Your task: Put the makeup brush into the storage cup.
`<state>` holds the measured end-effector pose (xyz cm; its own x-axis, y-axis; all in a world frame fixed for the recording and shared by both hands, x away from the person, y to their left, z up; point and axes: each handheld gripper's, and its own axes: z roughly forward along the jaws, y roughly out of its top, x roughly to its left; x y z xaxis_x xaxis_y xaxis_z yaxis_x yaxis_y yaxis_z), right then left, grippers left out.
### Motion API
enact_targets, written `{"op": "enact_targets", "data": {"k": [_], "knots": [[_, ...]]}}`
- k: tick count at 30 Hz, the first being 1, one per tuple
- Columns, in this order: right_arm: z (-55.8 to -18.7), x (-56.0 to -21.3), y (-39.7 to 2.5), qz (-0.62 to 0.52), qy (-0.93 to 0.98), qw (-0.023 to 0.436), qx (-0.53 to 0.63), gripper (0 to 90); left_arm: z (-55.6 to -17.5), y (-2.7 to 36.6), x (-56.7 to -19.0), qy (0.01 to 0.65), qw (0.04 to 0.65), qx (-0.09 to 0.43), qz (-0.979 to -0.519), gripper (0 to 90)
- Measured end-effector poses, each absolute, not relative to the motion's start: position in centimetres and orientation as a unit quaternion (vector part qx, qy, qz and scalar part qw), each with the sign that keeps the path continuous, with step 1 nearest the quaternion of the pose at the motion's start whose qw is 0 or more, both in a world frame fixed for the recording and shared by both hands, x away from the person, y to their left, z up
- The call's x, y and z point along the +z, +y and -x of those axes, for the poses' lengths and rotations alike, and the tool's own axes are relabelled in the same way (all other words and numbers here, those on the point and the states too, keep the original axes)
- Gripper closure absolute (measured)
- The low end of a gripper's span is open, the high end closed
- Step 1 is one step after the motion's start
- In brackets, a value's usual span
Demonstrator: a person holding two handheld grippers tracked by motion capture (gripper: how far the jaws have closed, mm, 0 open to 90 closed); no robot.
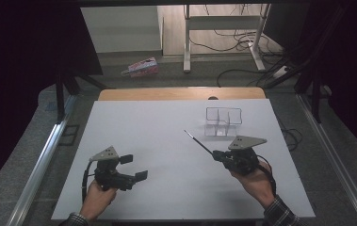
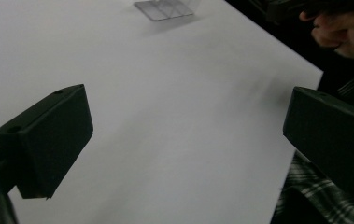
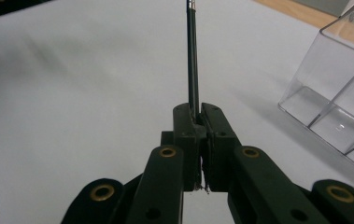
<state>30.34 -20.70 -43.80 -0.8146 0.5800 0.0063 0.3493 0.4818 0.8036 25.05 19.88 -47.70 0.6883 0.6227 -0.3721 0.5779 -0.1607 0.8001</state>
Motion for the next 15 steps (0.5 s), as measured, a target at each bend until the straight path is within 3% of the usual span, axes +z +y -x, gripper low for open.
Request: {"op": "enact_targets", "data": {"k": [15], "knots": [[-28.0, -43.9, -20.0, -0.286, 0.823, 0.125, 0.475, 85.2, -28.0, 15.0, -46.7, 0.356, 0.571, -0.057, -0.738, 2.6]]}}
